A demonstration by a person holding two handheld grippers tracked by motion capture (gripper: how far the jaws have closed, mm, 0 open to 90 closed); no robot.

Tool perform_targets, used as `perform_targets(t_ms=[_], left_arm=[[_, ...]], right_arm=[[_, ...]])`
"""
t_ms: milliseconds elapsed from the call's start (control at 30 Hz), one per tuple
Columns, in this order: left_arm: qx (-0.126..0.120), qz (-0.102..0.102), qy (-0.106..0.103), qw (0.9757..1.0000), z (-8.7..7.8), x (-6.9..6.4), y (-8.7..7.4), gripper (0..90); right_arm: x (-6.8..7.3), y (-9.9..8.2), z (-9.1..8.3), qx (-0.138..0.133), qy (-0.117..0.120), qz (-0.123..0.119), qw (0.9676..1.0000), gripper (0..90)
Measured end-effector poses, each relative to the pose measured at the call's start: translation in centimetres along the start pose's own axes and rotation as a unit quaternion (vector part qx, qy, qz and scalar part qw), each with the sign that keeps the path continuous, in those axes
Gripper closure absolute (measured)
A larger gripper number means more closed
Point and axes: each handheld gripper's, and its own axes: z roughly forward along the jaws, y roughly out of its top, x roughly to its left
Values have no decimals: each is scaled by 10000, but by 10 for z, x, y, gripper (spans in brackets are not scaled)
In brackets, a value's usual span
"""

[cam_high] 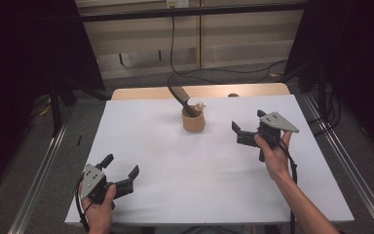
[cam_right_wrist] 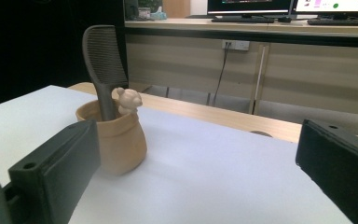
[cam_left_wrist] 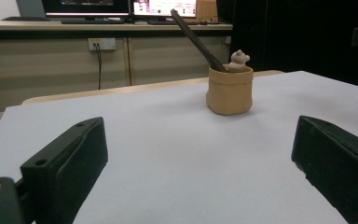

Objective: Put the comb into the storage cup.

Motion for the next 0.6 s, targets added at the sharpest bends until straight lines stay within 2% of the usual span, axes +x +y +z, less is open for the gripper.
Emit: perform_targets(t_ms=[200, 367, 500, 600], left_arm=[[26, -14, 55, 10000, 0, 1, 0, 37], [100, 87, 47, 9999, 0, 0, 0, 37], [11, -21, 39, 10000, 0, -1, 0, 37], [8, -13, 71, 10000, -1, 1, 0, 37]], right_arm=[[-6, -5, -10, -64, -111, 119, 9998, 0], [-8, -5, -20, -144, -158, 127, 9997, 0], [-9, -7, -30, -293, -267, 146, 9991, 0], [-10, -10, -36, -282, -296, 153, 9990, 0]])
